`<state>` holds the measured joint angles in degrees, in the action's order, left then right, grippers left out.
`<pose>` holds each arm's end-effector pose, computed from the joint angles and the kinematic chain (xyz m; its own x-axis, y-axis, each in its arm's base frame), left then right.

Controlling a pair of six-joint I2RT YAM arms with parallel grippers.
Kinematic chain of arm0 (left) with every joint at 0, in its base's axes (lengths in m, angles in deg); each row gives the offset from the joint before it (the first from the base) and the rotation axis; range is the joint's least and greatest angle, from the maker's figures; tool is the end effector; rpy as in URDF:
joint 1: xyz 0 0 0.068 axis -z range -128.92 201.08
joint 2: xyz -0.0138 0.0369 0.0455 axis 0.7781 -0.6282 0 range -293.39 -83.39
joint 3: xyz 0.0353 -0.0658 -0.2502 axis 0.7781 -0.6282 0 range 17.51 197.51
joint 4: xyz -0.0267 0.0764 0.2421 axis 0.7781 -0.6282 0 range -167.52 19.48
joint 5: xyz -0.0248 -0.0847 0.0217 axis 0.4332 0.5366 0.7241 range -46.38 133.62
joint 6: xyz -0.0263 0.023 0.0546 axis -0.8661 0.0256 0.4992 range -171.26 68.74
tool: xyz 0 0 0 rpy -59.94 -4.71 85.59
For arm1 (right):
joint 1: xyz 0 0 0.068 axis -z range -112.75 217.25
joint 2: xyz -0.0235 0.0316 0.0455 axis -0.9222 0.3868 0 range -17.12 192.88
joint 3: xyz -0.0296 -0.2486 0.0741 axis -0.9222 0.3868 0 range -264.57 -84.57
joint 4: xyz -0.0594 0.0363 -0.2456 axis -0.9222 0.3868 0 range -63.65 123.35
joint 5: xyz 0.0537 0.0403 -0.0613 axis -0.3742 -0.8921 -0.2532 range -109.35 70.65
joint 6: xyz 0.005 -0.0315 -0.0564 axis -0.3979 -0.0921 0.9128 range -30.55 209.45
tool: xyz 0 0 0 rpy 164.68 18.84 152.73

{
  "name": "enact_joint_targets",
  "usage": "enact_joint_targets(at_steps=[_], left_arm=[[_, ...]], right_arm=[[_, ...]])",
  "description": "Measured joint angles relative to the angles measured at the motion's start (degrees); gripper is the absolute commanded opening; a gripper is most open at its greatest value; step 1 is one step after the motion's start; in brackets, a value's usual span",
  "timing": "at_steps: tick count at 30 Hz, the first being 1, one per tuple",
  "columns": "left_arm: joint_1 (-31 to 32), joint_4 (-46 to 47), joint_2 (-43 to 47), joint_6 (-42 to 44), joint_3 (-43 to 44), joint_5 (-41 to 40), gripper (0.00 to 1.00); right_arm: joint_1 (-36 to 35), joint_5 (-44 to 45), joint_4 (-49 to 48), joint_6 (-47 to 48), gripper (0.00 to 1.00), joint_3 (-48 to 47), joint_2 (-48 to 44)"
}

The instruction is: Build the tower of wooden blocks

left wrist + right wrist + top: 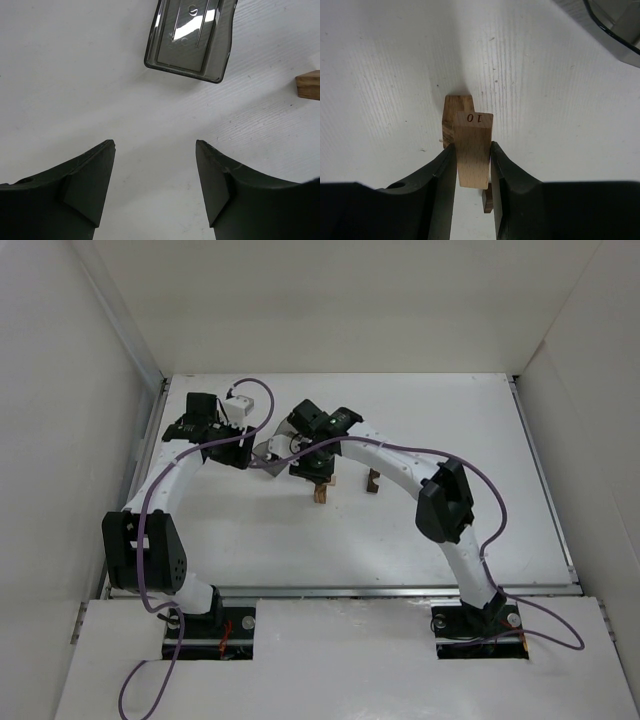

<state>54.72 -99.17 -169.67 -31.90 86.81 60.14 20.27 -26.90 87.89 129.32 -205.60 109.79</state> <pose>0.3333 -0.0356 0.2650 -0.5872 0.3557 -0.7271 0.4809 0.8758 0.0400 0.3106 0.3424 0.2356 0.0032 -0.9280 -0.3725 -0.9865 0.0580 -0.1530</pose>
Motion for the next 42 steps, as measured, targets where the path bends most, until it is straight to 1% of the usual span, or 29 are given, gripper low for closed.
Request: enact_joint_targets(at_steps=[11, 14, 20, 23, 24, 25, 28, 29, 31, 32, 42], left_arm=[[0.0, 0.1, 0.0, 0.0, -0.1, 0.0, 0.62], [0.0, 0.1, 0.0, 0.0, -0.1, 0.0, 0.62], [0.0, 0.2, 0.0, 0.0, -0.1, 0.0, 0.62], [0.0, 0.2, 0.0, 0.0, -0.1, 0.0, 0.62], [0.0, 0.2, 0.0, 0.0, -0.1, 0.0, 0.62], [0.0, 0.2, 0.0, 0.0, -0.1, 0.0, 0.62], [0.0, 0.2, 0.0, 0.0, -0.1, 0.0, 0.62], [0.0, 0.2, 0.0, 0.0, -0.1, 0.0, 0.62], [0.0, 0.2, 0.0, 0.0, -0.1, 0.0, 0.62], [0.0, 0.2, 0.0, 0.0, -0.1, 0.0, 0.62], [0.0, 0.5, 0.0, 0.0, -0.4, 0.0, 0.62]], right_arm=[[0.0, -0.5, 0.0, 0.4, 0.01, 0.8, 1.5], [0.0, -0.9, 0.0, 0.4, 0.03, 1.2, 1.5], [0.0, -1.7, 0.1, 0.4, 0.03, 1.6, 1.5], [0.0, -1.8, 0.1, 0.4, 0.09, 1.6, 1.5], [0.0, -1.9, 0.1, 0.4, 0.12, 1.6, 1.5], [0.0, -1.9, 0.1, 0.4, 0.23, 1.6, 1.5], [0.0, -1.9, 0.1, 0.4, 0.38, 1.6, 1.5], [0.0, -1.9, 0.1, 0.4, 0.42, 1.6, 1.5], [0.0, -2.0, 0.1, 0.4, 0.69, 1.7, 1.5], [-0.1, -1.9, 0.1, 0.4, 1.00, 1.7, 1.5], [-0.7, -2.2, -1.2, -0.6, 1.00, 1.9, 1.1]])
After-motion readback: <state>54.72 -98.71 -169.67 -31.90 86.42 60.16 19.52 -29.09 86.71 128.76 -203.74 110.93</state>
